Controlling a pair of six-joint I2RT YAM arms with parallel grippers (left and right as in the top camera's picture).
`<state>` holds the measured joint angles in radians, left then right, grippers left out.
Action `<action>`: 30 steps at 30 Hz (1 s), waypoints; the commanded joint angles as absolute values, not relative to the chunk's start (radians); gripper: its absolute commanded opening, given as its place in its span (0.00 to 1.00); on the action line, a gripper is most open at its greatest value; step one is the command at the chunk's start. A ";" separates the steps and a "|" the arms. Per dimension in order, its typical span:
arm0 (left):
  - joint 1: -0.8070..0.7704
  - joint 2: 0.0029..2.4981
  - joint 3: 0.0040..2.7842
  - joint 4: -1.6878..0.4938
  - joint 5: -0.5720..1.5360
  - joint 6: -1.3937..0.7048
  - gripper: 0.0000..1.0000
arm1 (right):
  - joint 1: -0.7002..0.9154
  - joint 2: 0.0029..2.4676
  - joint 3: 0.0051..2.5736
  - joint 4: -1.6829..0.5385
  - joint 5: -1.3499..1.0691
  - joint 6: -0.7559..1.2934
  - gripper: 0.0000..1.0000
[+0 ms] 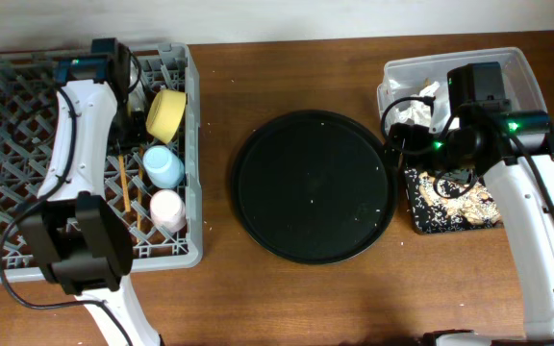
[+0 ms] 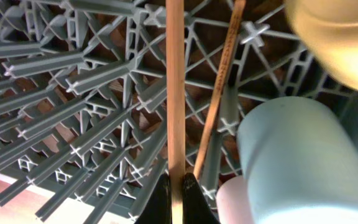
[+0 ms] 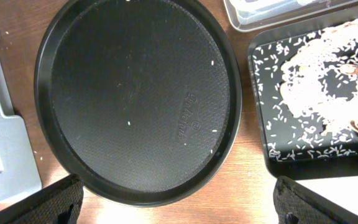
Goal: Sort waste into correct bins and load items into the dishwasher rack
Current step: 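Place the second chopstick in the rack and release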
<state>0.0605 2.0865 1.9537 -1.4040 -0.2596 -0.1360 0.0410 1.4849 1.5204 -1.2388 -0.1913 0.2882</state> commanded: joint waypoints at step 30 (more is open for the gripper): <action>-0.035 1.745 2.046 -1.414 -0.021 0.035 0.99 | 0.045 1.349 1.826 -1.483 -0.084 0.167 0.98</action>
<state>-0.0154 1.8477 2.0186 -1.4281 -0.0456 0.0280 0.0410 1.4197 1.7374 -1.4399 -0.1562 0.1905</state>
